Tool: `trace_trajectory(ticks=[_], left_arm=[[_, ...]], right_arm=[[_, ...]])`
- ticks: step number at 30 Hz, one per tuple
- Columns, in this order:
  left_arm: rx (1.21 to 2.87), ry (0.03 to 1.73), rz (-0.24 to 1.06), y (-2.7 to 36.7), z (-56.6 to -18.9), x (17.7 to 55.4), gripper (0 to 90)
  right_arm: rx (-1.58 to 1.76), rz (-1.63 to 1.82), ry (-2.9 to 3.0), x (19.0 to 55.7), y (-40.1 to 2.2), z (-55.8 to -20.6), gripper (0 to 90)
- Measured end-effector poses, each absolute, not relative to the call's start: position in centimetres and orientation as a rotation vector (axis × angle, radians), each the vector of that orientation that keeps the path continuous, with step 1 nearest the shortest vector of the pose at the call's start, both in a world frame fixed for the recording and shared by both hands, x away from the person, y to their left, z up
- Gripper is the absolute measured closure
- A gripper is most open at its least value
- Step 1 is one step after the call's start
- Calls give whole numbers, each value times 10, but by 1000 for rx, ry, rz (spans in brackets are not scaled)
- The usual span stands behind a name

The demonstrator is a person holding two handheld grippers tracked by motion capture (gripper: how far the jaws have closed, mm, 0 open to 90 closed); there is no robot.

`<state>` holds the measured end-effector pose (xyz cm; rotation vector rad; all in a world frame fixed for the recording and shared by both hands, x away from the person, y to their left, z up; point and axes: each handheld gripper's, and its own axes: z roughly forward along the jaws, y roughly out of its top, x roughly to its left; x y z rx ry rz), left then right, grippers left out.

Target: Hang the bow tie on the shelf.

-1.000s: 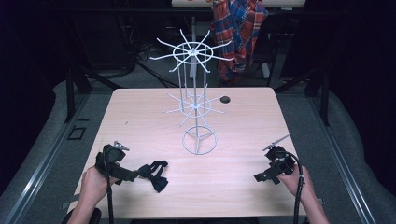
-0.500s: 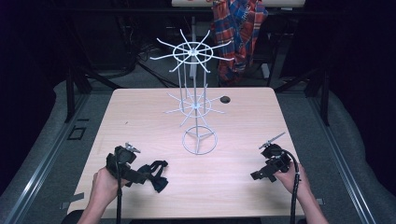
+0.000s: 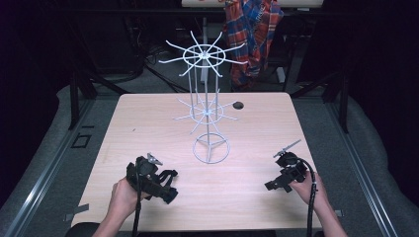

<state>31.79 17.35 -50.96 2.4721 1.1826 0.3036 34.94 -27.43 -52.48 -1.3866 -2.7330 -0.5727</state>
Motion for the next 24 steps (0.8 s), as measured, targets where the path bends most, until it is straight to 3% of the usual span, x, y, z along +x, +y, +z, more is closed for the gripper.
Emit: trace_trajectory(ticks=[3, 4, 12, 24], left_arm=[[2478, 1150, 328, 168, -509, 318, 28], [2469, 1132, 327, 167, -508, 317, 158], [2492, 1121, 287, 156, -513, 323, 389], [2513, 1167, 218, 153, -521, 334, 578]], right_arm=[[-1402, -569, -2724, 349, -274, -525, 87], [-1394, -556, -2726, 349, -274, -525, 89], [-1413, -582, -2710, 347, -275, -527, 92], [-1417, -570, -2716, 347, -275, -527, 97]])
